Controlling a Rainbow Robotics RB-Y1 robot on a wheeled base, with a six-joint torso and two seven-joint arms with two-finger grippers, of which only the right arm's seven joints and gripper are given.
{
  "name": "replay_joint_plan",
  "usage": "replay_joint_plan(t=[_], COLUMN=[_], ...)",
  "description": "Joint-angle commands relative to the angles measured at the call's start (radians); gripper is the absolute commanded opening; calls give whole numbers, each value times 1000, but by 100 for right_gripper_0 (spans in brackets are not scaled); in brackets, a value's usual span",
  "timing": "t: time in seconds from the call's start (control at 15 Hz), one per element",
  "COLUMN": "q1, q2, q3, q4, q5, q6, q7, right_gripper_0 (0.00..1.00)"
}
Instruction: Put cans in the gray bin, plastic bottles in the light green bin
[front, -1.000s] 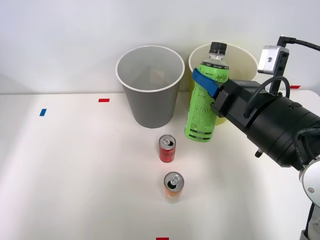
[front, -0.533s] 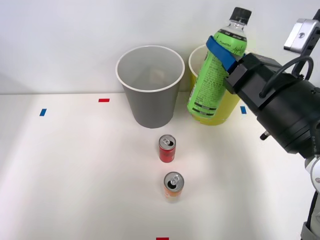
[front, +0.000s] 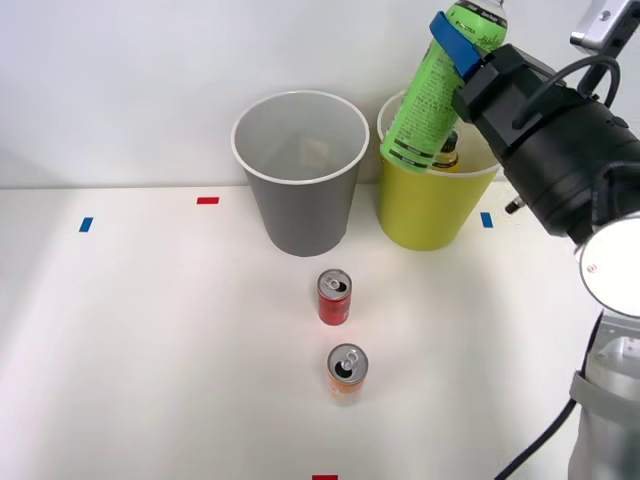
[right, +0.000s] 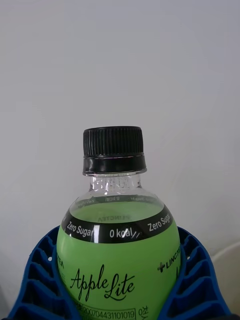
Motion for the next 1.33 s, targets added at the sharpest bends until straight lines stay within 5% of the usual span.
replay_joint_plan(t=[0.07,0.53,1.2,1.27,1.33], q1=[-114,-315,-332,-332,-332], q2=[-5,-103,-159,-157,-151], q3=[2,-3,5,5,6], q4=[168,532,578,578,578], q5=[37,49,35,34,34], q6=[-120,-314,-314,-317,-317], q7=[16,57,79,77,72], right_gripper_0=[0,0,0,9,48])
